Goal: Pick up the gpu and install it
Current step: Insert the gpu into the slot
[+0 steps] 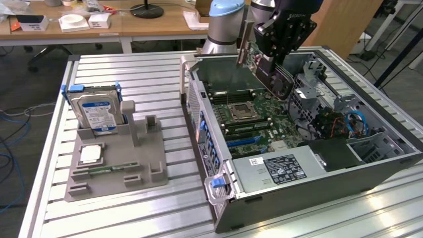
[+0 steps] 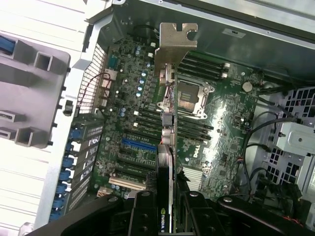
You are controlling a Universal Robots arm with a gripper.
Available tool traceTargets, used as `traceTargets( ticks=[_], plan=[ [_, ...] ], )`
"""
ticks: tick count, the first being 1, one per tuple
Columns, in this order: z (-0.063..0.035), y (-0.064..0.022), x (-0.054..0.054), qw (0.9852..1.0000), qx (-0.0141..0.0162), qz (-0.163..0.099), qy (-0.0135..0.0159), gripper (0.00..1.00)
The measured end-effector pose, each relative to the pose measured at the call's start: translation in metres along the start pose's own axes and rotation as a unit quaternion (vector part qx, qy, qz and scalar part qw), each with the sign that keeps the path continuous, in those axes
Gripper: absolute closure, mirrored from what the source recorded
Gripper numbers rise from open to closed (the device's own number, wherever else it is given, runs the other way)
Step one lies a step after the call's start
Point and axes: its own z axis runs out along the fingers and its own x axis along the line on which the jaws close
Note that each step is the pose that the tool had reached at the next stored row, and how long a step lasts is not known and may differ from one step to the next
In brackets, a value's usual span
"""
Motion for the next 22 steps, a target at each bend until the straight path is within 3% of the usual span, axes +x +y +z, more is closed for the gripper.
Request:
traceTargets(
  ticks=[22],
  plan=[
    [0.0, 0.0, 0.0, 0.9998, -0.0001, -0.018, 0.0006, 0.74]
  ],
)
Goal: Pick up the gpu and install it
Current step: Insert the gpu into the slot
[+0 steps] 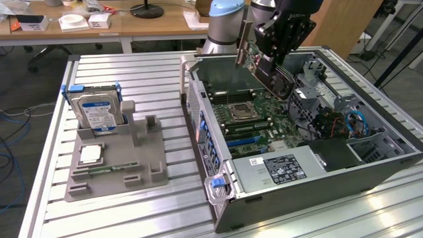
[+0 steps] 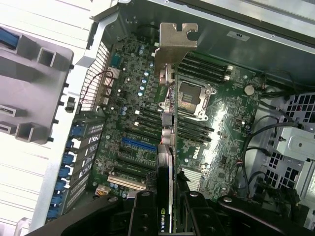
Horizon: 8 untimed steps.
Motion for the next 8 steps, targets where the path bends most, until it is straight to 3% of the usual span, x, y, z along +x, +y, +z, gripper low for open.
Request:
traceTargets(
  ticks=[8],
  plan=[
    [0.0, 0.0, 0.0, 1.0, 0.0, -0.007, 0.0002, 0.74]
  ],
)
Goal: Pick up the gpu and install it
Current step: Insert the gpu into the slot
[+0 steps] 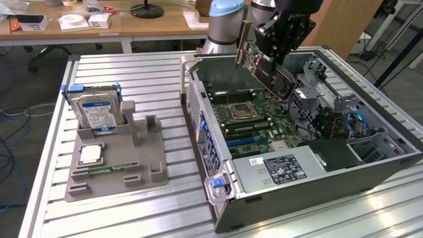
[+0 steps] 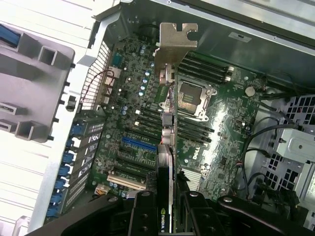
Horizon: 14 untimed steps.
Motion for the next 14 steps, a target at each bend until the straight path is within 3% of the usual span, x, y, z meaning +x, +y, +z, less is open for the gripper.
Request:
traceTargets(
  ticks=[14],
  plan=[
    [0.0, 0.0, 0.0, 0.9999, -0.0001, -0.017, 0.0005, 0.74]
  ],
)
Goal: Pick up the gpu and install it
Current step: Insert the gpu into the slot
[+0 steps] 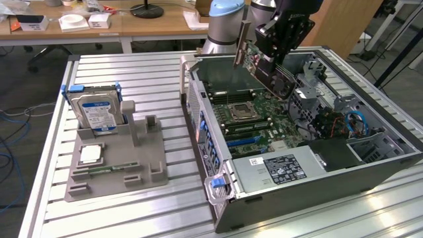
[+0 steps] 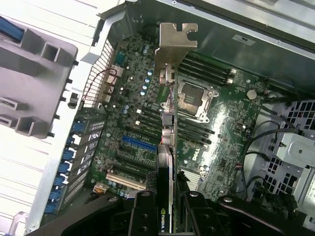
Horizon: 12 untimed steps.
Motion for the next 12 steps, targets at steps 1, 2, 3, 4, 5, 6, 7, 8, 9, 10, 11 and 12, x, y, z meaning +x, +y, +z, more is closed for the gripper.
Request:
traceTargets(
  ticks=[1, 2, 3, 4, 5, 6, 7, 8, 9, 10, 11, 12],
  plan=[
    [0.0, 0.0, 0.0, 1.0, 0.0, -0.001, 0.0, 0.74],
    [0.0, 0.0, 0.0, 1.0, 0.0, -0.003, 0.0001, 0.74],
    [0.0, 0.0, 0.0, 1.0, 0.0, -0.004, 0.0001, 0.74],
    [0.0, 0.0, 0.0, 1.0, 0.0, -0.006, 0.0002, 0.74],
    [0.0, 0.0, 0.0, 1.0, 0.0, -0.007, 0.0002, 0.74],
    [0.0, 0.0, 0.0, 1.0, 0.0, -0.008, 0.0003, 0.74],
    [0.0, 0.0, 0.0, 1.0, 0.0, -0.01, 0.0003, 0.74],
    [0.0, 0.0, 0.0, 0.9999, 0.0, -0.011, 0.0004, 0.74],
    [0.0, 0.0, 0.0, 0.9999, -0.0001, -0.012, 0.0004, 0.74],
    [0.0, 0.0, 0.0, 0.9999, -0.0001, -0.014, 0.0005, 0.74],
    [0.0, 0.0, 0.0, 0.9999, -0.0001, -0.015, 0.0005, 0.74],
    [0.0, 0.0, 0.0, 0.9999, -0.0001, -0.017, 0.0005, 0.74]
  ],
)
